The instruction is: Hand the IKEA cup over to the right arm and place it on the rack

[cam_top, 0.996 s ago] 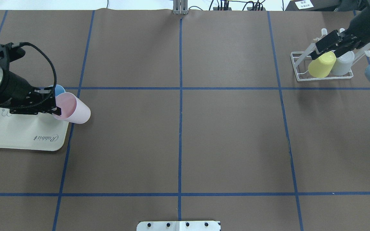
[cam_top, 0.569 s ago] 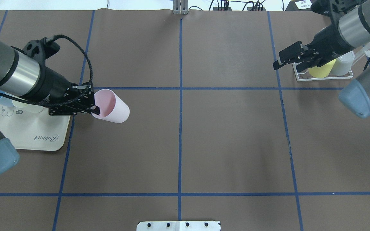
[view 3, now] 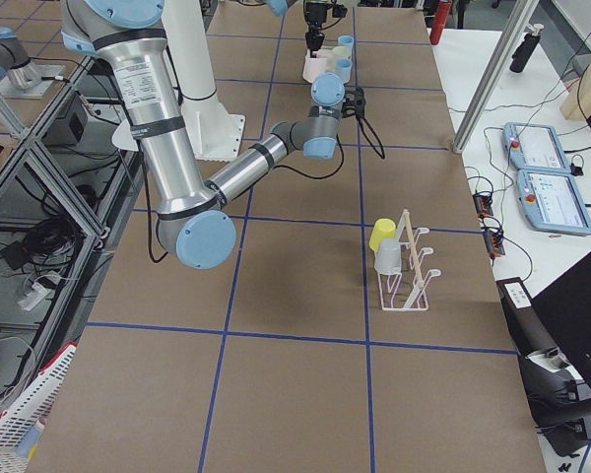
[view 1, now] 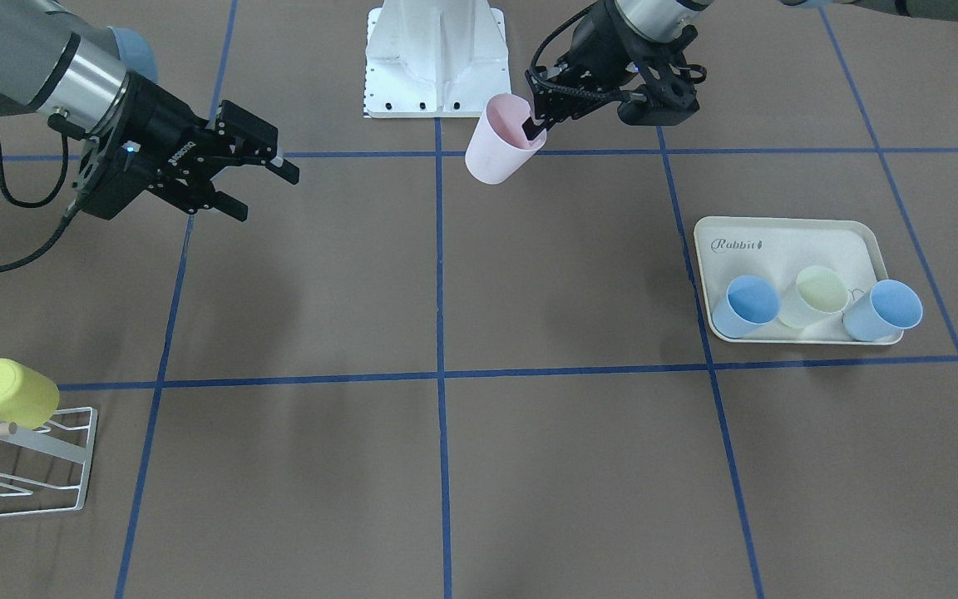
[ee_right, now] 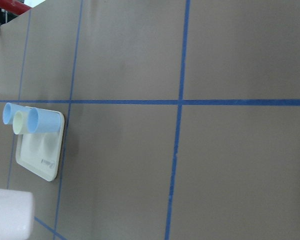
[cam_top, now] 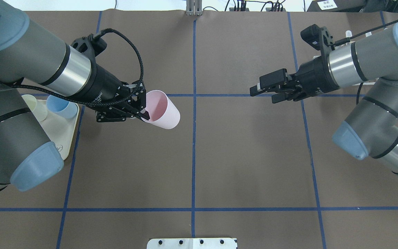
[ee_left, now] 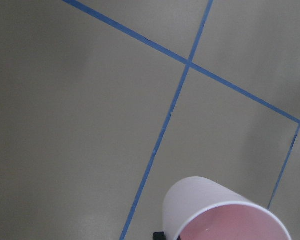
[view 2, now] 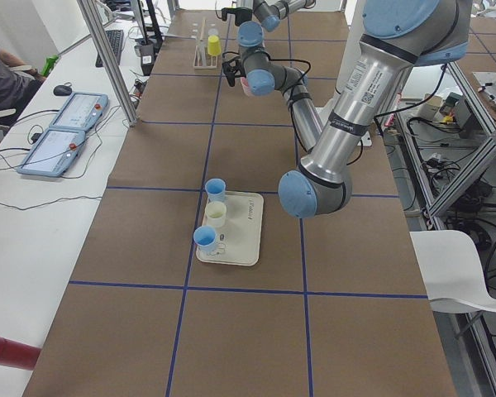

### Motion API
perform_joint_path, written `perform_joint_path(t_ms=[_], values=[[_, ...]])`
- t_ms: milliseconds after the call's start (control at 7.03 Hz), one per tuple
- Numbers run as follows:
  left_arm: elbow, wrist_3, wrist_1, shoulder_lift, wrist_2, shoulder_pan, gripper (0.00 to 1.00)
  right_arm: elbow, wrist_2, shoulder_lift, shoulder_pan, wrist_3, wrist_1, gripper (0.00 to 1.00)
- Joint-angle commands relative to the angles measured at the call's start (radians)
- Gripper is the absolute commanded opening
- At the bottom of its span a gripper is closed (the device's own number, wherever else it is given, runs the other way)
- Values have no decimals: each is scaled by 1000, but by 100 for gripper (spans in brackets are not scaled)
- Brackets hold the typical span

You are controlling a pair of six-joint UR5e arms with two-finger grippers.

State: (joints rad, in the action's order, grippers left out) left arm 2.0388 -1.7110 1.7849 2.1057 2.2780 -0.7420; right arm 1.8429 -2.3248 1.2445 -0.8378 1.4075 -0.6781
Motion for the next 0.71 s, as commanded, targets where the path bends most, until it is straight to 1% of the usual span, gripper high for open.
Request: perform_joint_path(t_ms=[0,285,427,569], values=[[-75,-320,395,-13,0,6,0,-7,64,-5,60,166,208,99],[-223,-612,949,-64,-23,6,0,-20,149,-8,69,310,384,99],[-279,-736,1167,-87,-117,6,0,-22,178,-37,77,368,437,98],[-332,-847,1329,-88,-173,7,0,-22,183,-69,82,437,487,98]])
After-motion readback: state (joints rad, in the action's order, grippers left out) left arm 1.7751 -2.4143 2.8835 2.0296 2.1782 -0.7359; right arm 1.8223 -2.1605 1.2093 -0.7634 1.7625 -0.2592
